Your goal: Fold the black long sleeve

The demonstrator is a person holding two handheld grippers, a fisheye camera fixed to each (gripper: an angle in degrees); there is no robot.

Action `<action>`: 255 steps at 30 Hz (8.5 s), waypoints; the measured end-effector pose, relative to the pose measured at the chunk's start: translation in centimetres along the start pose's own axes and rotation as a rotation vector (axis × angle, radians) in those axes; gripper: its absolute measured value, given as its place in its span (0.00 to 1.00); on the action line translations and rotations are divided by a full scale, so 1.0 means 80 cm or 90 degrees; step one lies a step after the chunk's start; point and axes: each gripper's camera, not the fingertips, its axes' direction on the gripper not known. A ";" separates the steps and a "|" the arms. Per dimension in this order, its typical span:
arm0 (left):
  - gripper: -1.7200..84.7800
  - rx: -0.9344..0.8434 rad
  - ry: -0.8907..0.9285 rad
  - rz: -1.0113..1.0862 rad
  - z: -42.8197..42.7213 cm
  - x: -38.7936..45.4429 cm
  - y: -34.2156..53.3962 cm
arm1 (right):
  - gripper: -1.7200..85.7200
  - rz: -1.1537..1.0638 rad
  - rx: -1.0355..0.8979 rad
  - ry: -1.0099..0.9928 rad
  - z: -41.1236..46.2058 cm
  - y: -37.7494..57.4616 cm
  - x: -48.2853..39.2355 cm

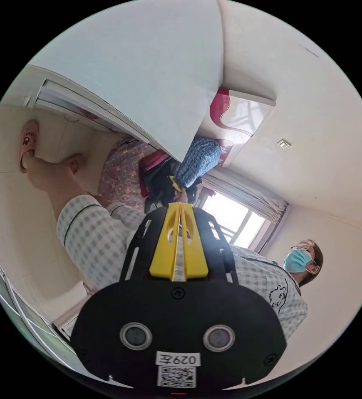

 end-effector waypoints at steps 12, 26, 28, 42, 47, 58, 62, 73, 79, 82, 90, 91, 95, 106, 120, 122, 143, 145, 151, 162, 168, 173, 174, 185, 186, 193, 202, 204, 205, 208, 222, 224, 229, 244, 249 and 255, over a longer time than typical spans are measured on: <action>0.01 -0.169 -0.020 0.104 -0.224 0.002 -0.119 | 0.03 -0.495 0.054 -0.266 0.068 0.085 -0.444; 0.01 -0.041 -0.049 0.103 -0.506 -0.082 -0.073 | 0.10 -0.353 -0.274 -0.058 0.595 0.086 -0.622; 0.01 -0.015 -0.030 0.072 -0.543 -0.109 -0.064 | 0.17 -0.261 -0.268 -0.042 0.638 0.071 -0.601; 0.01 -0.014 0.058 0.162 -0.627 -0.059 -0.124 | 0.07 -0.209 -0.236 -0.106 0.943 0.045 -0.716; 0.01 0.026 0.013 0.119 -0.668 -0.075 -0.103 | 0.04 -0.433 -0.130 -0.177 0.946 0.063 -0.843; 0.01 0.127 0.040 0.151 -0.700 -0.041 -0.105 | 0.02 -0.764 -0.692 -0.267 1.200 0.217 -0.999; 0.01 0.140 -0.066 0.139 -0.698 -0.018 -0.102 | 0.02 -0.695 -0.416 -0.121 1.176 0.138 -0.963; 0.01 -0.041 -0.247 0.253 -0.524 0.155 -0.241 | 0.01 -0.445 -0.280 0.353 1.203 0.050 -0.800; 0.01 -0.163 -0.458 0.352 -0.351 0.232 -0.322 | 0.02 -0.353 -0.218 0.363 1.182 0.077 -0.753; 0.01 -0.224 -0.643 0.367 -0.277 0.244 -0.348 | 0.02 -0.288 -0.233 0.310 1.170 0.071 -0.728; 0.01 -0.103 -0.636 0.446 -0.279 0.345 -0.328 | 0.04 -0.362 -0.233 0.060 1.132 0.041 -0.757; 0.01 -0.088 -0.619 0.474 -0.279 0.363 -0.322 | 0.08 -0.374 -0.237 0.052 1.139 0.033 -0.770; 0.03 -0.148 -0.659 0.491 -0.244 0.384 -0.341 | 0.19 -0.388 -0.276 0.076 1.184 0.004 -0.806; 0.01 0.015 -0.798 0.386 -0.280 0.418 -0.372 | 0.04 -0.363 -0.089 0.237 1.091 -0.067 -0.796; 0.01 0.455 -0.657 0.104 -0.541 0.419 -0.231 | 0.08 -0.151 0.077 0.255 0.965 -0.116 -0.683; 0.01 0.488 -0.616 0.118 -0.541 0.430 -0.220 | 0.10 -0.169 0.074 0.224 0.970 -0.117 -0.696; 0.01 0.028 -0.875 0.259 -0.128 0.452 -0.558 | 0.01 -0.609 -0.235 0.506 1.374 -0.093 -0.840; 0.01 0.040 -0.892 0.250 -0.117 0.470 -0.596 | 0.01 -0.618 -0.237 0.507 1.395 -0.117 -0.858; 0.01 0.041 -0.933 0.193 -0.090 0.513 -0.695 | 0.01 -0.598 -0.246 0.450 1.439 -0.187 -0.897; 0.01 0.037 -0.742 0.246 -0.075 0.525 -0.689 | 0.01 -0.543 -0.275 0.162 1.399 -0.177 -0.852; 0.01 -0.019 -0.732 0.243 -0.006 0.470 -0.561 | 0.01 -0.499 -0.371 0.127 1.384 -0.052 -0.777; 0.01 -0.117 -0.743 0.236 0.056 0.423 -0.530 | 0.01 -0.486 -0.403 0.141 1.412 0.020 -0.761; 0.01 -0.136 -0.759 0.241 0.068 0.415 -0.530 | 0.01 -0.493 -0.407 0.163 1.422 0.034 -0.759; 0.01 -0.229 -0.853 0.393 0.140 0.416 -0.527 | 0.01 -0.512 -0.383 0.257 1.438 0.090 -0.729; 0.01 -0.221 -0.868 0.402 0.146 0.416 -0.523 | 0.01 -0.515 -0.386 0.258 1.435 0.091 -0.727; 0.01 -0.143 -0.844 0.376 0.148 0.411 -0.516 | 0.01 -0.531 -0.387 0.279 1.404 0.100 -0.713; 0.01 -0.149 -0.872 0.377 0.165 0.410 -0.522 | 0.01 -0.566 -0.357 0.301 1.339 0.106 -0.685; 0.01 -0.147 -0.880 0.374 0.168 0.409 -0.523 | 0.01 -0.565 -0.352 0.302 1.323 0.103 -0.678; 0.01 -0.149 -0.877 0.370 0.168 0.409 -0.526 | 0.01 -0.569 -0.348 0.299 1.311 0.101 -0.672; 0.01 -0.146 -0.841 0.345 0.159 0.406 -0.537 | 0.01 -0.538 -0.336 0.271 1.277 0.088 -0.652; 0.01 -0.152 -0.766 0.295 0.145 0.414 -0.601 | 0.01 -0.396 -0.296 0.243 1.065 -0.026 -0.524; 0.01 -0.164 -0.775 0.301 0.154 0.403 -0.602 | 0.01 -0.394 -0.295 0.217 1.040 -0.031 -0.504; 0.01 -0.170 -0.826 0.294 0.167 0.389 -0.589 | 0.02 -0.302 -0.335 0.102 0.958 -0.068 -0.436; 0.01 -0.265 -0.932 0.150 0.234 0.370 -0.638 | 0.14 0.138 -0.071 -0.259 0.611 -0.374 -0.133; 0.01 -0.261 -0.976 0.108 0.255 0.364 -0.645 | 0.14 0.273 -0.107 -0.377 0.611 -0.421 -0.082; 0.01 -0.259 -1.037 0.079 0.278 0.357 -0.645 | 0.05 0.311 0.034 -0.373 0.551 -0.459 -0.079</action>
